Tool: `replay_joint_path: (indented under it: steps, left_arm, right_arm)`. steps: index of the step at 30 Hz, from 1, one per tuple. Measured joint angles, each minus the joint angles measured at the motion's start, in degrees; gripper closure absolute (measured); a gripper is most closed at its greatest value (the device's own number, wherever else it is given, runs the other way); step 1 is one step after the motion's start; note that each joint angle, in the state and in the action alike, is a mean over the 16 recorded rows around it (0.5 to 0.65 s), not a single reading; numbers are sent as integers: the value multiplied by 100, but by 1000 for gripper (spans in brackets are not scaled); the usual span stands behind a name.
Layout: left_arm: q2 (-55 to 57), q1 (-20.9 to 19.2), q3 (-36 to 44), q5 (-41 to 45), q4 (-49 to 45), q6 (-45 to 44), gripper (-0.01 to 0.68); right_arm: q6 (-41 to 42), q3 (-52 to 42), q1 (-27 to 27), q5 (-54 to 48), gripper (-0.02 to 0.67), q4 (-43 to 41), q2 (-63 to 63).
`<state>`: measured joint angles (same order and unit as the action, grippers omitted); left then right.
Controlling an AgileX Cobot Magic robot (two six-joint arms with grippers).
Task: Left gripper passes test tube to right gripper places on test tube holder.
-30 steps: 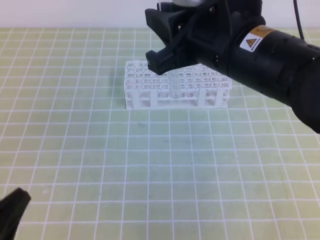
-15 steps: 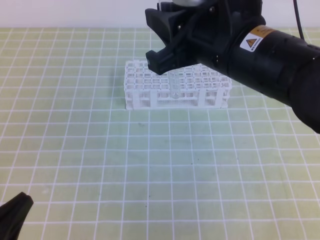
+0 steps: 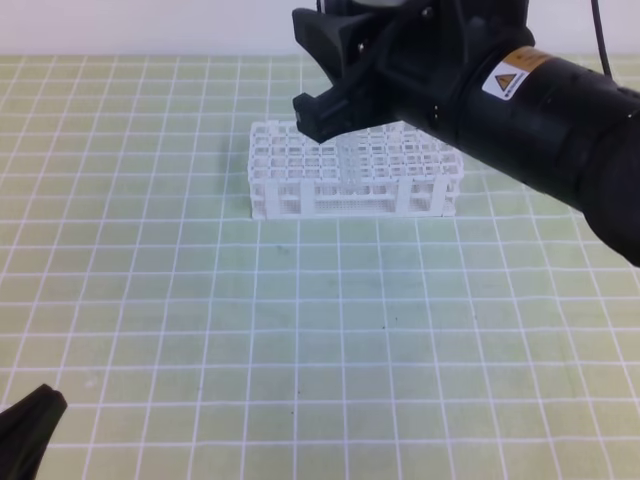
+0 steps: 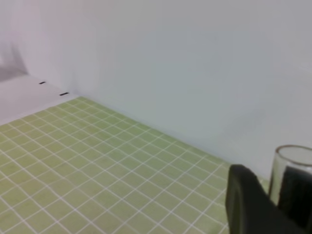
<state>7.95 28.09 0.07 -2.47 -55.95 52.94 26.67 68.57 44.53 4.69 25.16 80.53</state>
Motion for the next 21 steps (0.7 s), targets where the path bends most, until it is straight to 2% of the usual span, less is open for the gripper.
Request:
replay_joint_path:
  steps: [13,21]
  left_arm:
    - [-3,0,0,-4,1,0,672]
    - [0,0,0,-6,0,-1,672]
  right_arm:
    - [-70,0,-4,52,558,-93,-1]
    - [-1022,0,-19,335,558,-1154,8]
